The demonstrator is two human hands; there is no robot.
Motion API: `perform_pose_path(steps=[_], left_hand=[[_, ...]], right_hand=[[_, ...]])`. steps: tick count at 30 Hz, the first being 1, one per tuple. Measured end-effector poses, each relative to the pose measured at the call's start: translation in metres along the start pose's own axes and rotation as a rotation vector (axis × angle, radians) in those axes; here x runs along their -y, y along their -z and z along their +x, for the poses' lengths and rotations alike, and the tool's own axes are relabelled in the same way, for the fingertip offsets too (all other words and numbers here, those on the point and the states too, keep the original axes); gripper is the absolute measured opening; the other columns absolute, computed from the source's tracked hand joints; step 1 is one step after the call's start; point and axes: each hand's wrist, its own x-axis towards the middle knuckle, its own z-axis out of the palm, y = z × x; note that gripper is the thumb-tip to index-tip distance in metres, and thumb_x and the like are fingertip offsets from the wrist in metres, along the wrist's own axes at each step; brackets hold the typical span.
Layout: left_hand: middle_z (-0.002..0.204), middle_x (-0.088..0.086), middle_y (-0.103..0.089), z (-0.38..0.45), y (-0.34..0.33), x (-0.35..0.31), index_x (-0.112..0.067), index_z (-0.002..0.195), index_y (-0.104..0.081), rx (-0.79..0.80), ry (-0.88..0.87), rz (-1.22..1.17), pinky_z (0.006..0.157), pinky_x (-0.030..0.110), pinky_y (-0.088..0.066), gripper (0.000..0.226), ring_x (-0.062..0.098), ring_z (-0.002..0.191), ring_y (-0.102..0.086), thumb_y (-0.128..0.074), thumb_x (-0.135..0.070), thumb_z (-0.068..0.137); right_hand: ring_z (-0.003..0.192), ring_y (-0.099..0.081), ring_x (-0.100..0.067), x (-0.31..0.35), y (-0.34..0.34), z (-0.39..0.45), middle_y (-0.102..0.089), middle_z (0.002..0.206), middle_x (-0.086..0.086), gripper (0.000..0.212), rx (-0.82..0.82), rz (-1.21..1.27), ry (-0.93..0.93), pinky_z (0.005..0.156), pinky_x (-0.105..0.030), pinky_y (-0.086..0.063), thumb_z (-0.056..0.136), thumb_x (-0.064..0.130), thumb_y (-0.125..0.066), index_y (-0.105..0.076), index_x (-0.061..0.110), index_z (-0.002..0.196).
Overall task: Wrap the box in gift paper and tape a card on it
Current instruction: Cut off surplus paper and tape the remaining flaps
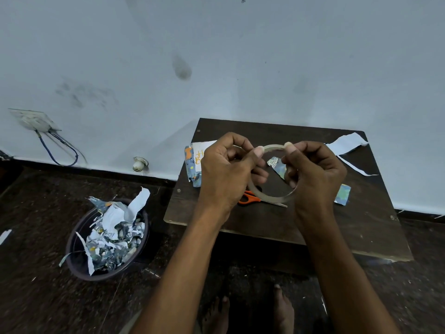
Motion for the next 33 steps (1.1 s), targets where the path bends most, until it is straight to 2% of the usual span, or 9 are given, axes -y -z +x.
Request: perform_pose_path(steps=[4, 10, 18, 22, 26, 29, 33], left_hand=[[0.072, 0.016, -0.072, 0.001, 0.001, 0.001, -0.005, 0.084, -0.059, -0.013, -0.005, 0.003, 0.054, 0.031, -0.057, 0.013, 0.027, 0.055, -0.069, -0.067, -0.002, 0.095], [0.072, 0.015, -0.072, 0.0, 0.004, -0.002, -0.003, 0.092, -0.067, 0.015, 0.028, -0.008, 0.055, 0.032, -0.058, 0.005, 0.025, 0.055, -0.068, -0.064, 0.0, 0.095], [0.075, 0.011, -0.073, 0.0, 0.003, -0.001, -0.007, 0.101, -0.073, 0.08, 0.041, 0.052, 0.057, 0.028, -0.057, 0.012, 0.022, 0.058, -0.069, -0.062, -0.003, 0.098], [0.076, 0.01, -0.071, 0.001, 0.003, -0.001, -0.006, 0.107, -0.07, 0.124, 0.055, 0.071, 0.058, 0.028, -0.057, 0.014, 0.021, 0.059, -0.069, -0.059, -0.003, 0.1], [0.073, 0.013, -0.072, -0.001, -0.001, -0.001, -0.002, 0.095, -0.066, 0.027, 0.056, 0.016, 0.056, 0.028, -0.057, 0.002, 0.023, 0.057, -0.069, -0.065, -0.001, 0.095], [0.071, 0.015, -0.073, -0.002, -0.005, 0.002, 0.001, 0.089, -0.064, -0.072, 0.049, -0.005, 0.054, 0.028, -0.058, 0.007, 0.025, 0.056, -0.072, -0.071, -0.001, 0.091], [0.07, 0.016, -0.073, -0.003, -0.008, 0.003, 0.0, 0.082, -0.065, -0.155, 0.031, 0.028, 0.054, 0.029, -0.059, 0.012, 0.026, 0.056, -0.073, -0.076, -0.001, 0.087]], right_hand=[[0.044, -0.04, -0.012, 0.0, -0.003, 0.0, -0.062, 0.058, -0.005, 0.015, -0.101, 0.053, -0.052, 0.041, -0.021, -0.03, 0.089, 0.001, -0.072, -0.062, 0.004, 0.078], [0.045, -0.043, -0.011, 0.005, 0.0, 0.003, -0.062, 0.06, -0.005, 0.016, -0.012, 0.033, -0.095, 0.042, -0.02, -0.03, 0.09, 0.002, -0.072, -0.063, 0.007, 0.077], [0.043, -0.042, -0.011, 0.005, 0.005, 0.004, -0.062, 0.058, -0.006, 0.016, -0.016, 0.02, -0.058, 0.04, -0.02, -0.031, 0.089, 0.001, -0.072, -0.062, 0.005, 0.077], [0.043, -0.042, -0.011, 0.005, 0.005, 0.004, -0.062, 0.059, -0.006, 0.015, -0.013, 0.012, -0.055, 0.04, -0.02, -0.031, 0.089, 0.001, -0.072, -0.063, 0.004, 0.078], [0.043, -0.041, -0.011, 0.003, 0.002, 0.004, -0.062, 0.058, -0.006, 0.014, -0.06, 0.037, -0.058, 0.041, -0.02, -0.031, 0.088, 0.0, -0.073, -0.063, 0.002, 0.078], [0.042, -0.041, -0.011, 0.0, -0.001, 0.002, -0.062, 0.057, -0.005, 0.013, -0.113, 0.035, -0.044, 0.041, -0.021, -0.032, 0.088, 0.0, -0.074, -0.063, -0.001, 0.079], [0.042, -0.043, -0.011, -0.005, -0.002, -0.001, -0.062, 0.059, -0.007, 0.018, -0.117, -0.011, -0.014, 0.042, -0.021, -0.033, 0.088, 0.001, -0.074, -0.062, 0.005, 0.075]])
